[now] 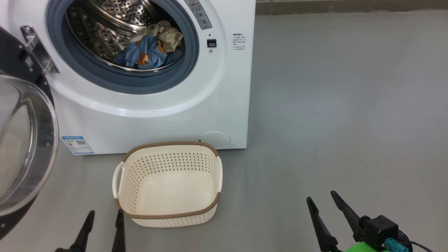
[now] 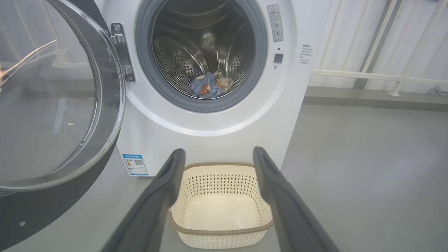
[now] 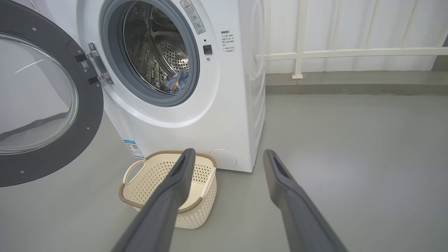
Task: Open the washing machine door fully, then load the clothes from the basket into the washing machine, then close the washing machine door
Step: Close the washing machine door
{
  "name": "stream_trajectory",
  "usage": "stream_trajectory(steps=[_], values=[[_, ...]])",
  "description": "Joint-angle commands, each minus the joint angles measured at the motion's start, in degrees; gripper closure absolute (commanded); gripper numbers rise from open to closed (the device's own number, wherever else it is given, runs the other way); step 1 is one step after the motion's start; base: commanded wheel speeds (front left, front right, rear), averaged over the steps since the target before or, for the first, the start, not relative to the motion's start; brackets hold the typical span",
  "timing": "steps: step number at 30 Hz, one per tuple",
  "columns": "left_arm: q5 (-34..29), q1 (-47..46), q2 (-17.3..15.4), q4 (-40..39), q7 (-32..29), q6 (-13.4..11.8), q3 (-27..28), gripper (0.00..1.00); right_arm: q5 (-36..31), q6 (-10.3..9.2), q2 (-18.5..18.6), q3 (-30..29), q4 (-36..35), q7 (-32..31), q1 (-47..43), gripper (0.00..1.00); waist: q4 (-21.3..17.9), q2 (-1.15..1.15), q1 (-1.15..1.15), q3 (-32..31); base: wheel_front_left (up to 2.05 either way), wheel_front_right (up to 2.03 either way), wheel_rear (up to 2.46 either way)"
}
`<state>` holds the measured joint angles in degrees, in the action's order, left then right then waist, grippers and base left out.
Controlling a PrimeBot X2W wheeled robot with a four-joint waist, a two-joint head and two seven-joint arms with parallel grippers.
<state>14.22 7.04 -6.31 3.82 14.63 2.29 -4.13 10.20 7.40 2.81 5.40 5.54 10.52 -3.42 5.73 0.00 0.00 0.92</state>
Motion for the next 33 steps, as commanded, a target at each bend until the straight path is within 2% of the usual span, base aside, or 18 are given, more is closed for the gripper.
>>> stream_trajectory(steps=[1,26,33], values=[[-0.8,-2.7,-0.2,-1.2,0.4,0.2,2.3,0.00,0.0,0.09,0.1,1.6,-1.2,0.5,2.6,0.00,0.0,0.00,0.00,0.0,0.00,0.00,0.00],[-2.0,-2.7,1.0,-0.8,0.4,0.9,3.6,0.00,0.1,0.09,0.1,1.6,-0.7,0.6,2.5,0.00,0.5,0.00,0.00,0.2,0.00,0.00,0.00],[-2.3,-3.0,1.3,-0.7,0.4,1.1,3.8,0.00,0.7,0.09,0.1,3.8,-1.1,0.8,2.5,0.00,3.0,0.00,0.00,0.5,0.00,0.00,0.00]])
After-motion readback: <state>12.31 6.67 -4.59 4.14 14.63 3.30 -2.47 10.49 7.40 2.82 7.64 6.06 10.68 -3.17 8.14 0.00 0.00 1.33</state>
